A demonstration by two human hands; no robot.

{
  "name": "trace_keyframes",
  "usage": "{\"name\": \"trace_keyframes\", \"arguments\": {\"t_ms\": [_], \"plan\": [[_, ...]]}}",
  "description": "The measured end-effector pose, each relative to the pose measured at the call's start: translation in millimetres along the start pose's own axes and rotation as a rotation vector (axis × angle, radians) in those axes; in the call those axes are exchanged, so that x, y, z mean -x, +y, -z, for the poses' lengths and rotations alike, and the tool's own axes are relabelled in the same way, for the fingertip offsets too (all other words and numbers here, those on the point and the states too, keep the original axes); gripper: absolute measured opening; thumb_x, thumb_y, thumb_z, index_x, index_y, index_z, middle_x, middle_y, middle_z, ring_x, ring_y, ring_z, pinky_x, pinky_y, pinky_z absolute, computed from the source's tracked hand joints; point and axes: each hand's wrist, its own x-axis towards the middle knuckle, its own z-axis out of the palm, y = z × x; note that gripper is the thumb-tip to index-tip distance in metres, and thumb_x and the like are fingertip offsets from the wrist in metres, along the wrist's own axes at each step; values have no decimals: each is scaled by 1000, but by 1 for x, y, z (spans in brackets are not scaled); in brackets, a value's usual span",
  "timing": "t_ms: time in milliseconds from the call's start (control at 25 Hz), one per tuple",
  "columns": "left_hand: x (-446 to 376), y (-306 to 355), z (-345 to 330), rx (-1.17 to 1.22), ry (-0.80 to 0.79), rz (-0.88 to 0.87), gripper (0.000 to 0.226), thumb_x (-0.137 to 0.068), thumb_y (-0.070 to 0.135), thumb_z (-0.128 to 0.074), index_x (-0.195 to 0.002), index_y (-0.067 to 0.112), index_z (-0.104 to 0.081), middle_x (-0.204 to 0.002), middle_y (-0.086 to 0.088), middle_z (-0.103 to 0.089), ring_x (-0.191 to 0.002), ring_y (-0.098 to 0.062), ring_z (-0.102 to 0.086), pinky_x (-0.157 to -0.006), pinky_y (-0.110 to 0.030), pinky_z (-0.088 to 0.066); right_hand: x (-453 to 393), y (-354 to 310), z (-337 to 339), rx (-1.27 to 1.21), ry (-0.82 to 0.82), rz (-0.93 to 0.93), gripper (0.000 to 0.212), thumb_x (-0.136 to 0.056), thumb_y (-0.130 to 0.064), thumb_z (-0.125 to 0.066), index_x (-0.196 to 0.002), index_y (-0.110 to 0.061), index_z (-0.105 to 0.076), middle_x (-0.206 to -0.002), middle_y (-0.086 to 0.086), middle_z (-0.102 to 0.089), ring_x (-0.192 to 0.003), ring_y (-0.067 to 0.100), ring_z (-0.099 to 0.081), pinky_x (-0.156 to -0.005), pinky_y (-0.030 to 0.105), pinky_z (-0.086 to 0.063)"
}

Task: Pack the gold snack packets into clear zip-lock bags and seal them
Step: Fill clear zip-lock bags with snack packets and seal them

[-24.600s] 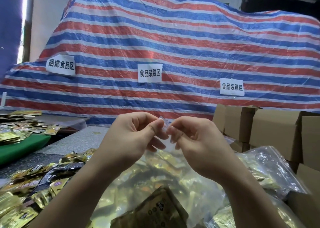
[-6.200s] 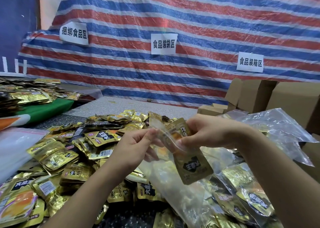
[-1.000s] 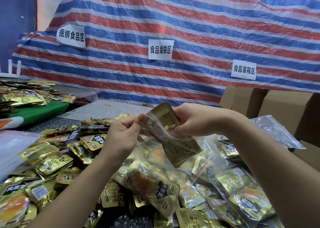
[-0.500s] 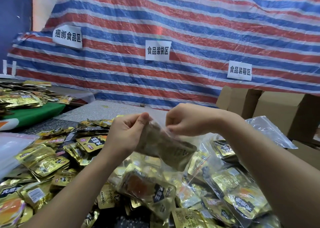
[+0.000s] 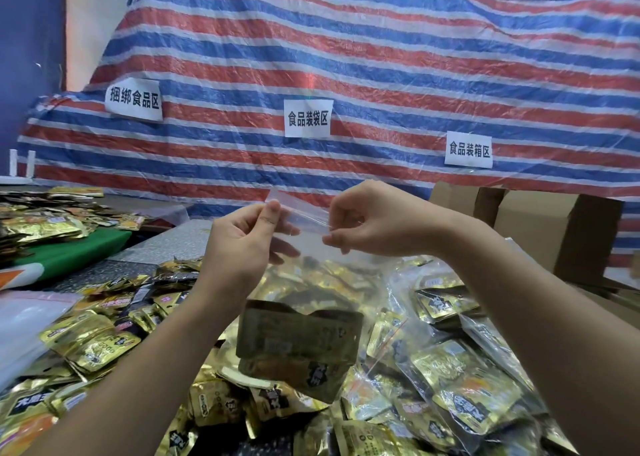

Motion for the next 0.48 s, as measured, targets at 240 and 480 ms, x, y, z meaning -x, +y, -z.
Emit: {"name": "trace_keyframes", "arguments": {"t_ms": [240, 480], "plan": [[0, -7, -9, -89, -42, -16, 25, -102, 29, -48, -92, 17, -68, -78, -2, -74, -62, -21, -71, -52, -23, -54, 5, 17, -14, 35, 155, -65, 25, -87, -36, -74, -83, -30, -51, -82, -10, -55, -68, 4, -50, -59, 15, -38], [0, -10, -18, -85, -81, 4, 35, -104, 32, -40, -92, 10, -66, -76, -6, -73, -60, -24, -71, -51, -24, -54, -11, 14, -28, -104, 187, -110, 31, -92, -48, -64, -111, -25, -56, -108, -9, -59, -83, 3, -58, -70, 21, -47]]}}
